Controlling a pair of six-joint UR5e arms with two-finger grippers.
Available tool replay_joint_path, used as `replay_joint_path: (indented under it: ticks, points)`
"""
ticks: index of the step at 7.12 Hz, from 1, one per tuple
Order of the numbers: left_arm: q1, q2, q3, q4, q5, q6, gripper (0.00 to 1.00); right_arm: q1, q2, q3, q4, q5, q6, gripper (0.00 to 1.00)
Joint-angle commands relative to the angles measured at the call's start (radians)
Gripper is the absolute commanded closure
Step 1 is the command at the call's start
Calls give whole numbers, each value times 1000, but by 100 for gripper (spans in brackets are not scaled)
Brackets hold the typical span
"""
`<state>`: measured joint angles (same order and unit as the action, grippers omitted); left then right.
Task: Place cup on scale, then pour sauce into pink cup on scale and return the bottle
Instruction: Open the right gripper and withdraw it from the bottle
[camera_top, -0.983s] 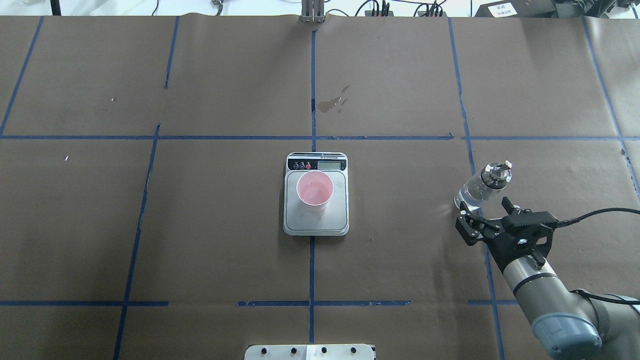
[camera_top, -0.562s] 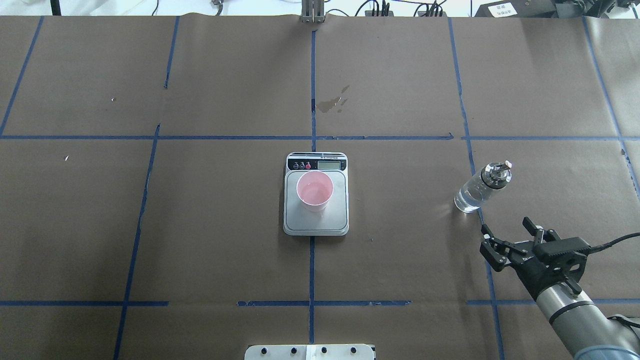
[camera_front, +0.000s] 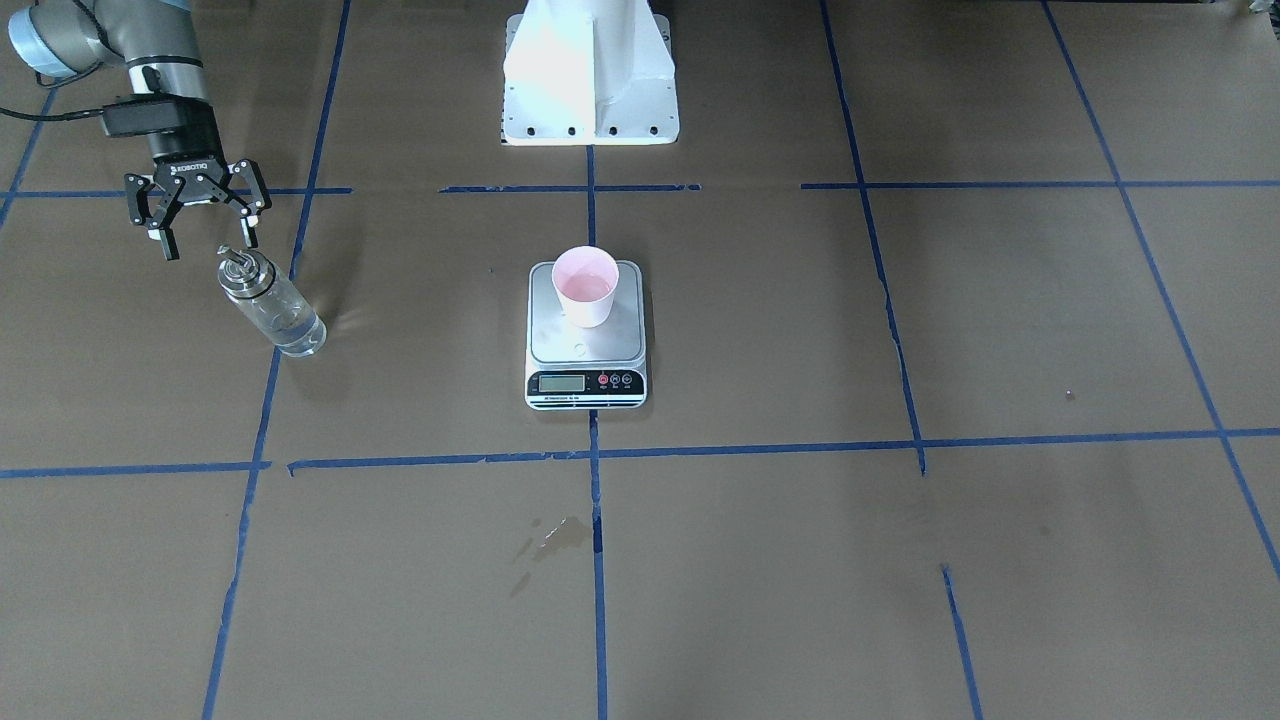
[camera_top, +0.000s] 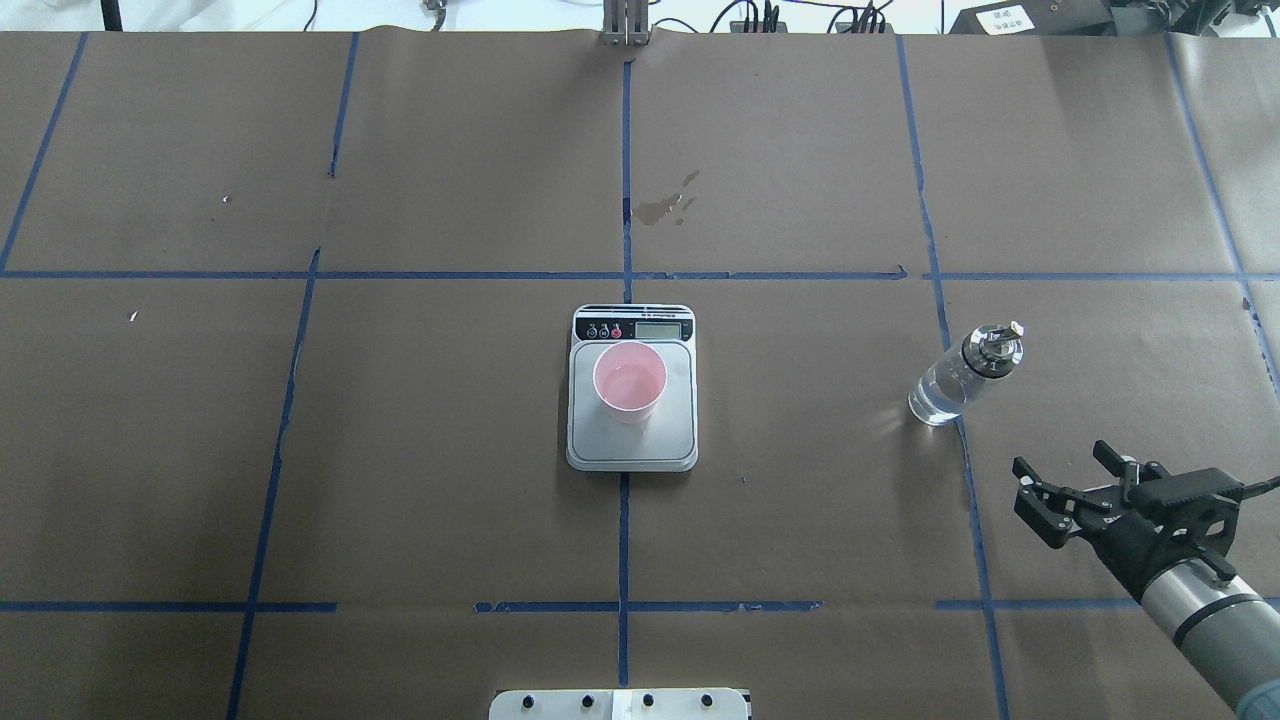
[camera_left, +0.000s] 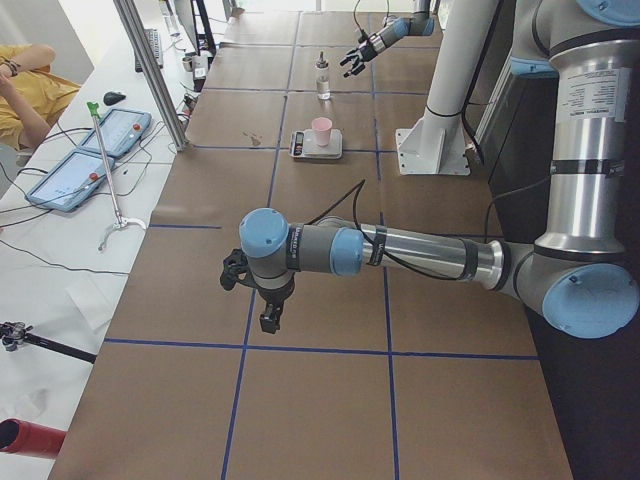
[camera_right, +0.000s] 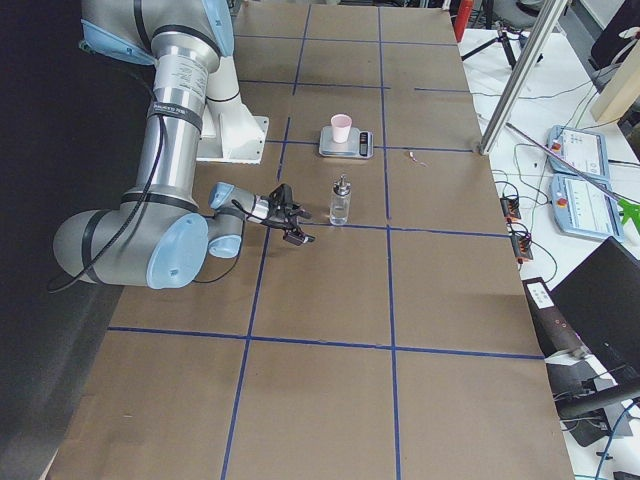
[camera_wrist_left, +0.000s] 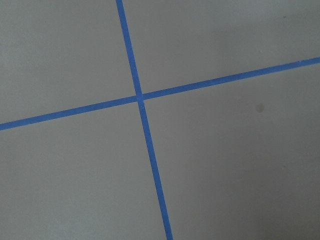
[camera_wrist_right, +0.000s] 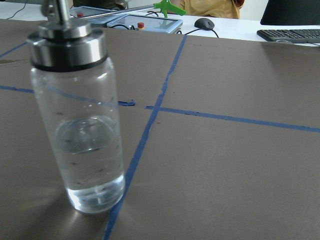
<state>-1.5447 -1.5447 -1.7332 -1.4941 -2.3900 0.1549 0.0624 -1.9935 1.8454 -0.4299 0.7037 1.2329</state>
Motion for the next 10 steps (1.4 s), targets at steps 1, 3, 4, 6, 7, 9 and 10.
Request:
replay_joint_path:
  ticks: [1, 3, 4, 6, 7, 9, 10]
  points:
    - [0, 0, 0, 0, 0, 0, 0, 241, -5, -8, 62, 292, -152, 0]
    - [2, 0, 0, 0, -2, 0, 0, 528, 1, -8, 62, 649, -292, 0]
    - [2, 0, 1, -2, 0, 0, 0, 695, 12, -9, 56, 850, -390, 0]
    - [2, 0, 1, -2, 0, 2, 0, 1118, 68, -60, -52, 1311, -618, 0]
    - [0, 0, 1, -2, 0, 2, 0, 1281, 112, -63, -205, 1462, -802, 0]
    - [0, 0, 6, -2, 0, 2, 0, 1479, 215, -52, -605, 1632, -1065, 0]
    - [0, 2, 7, -2, 2, 2, 0, 1507, 287, -46, -817, 1649, -1125, 0]
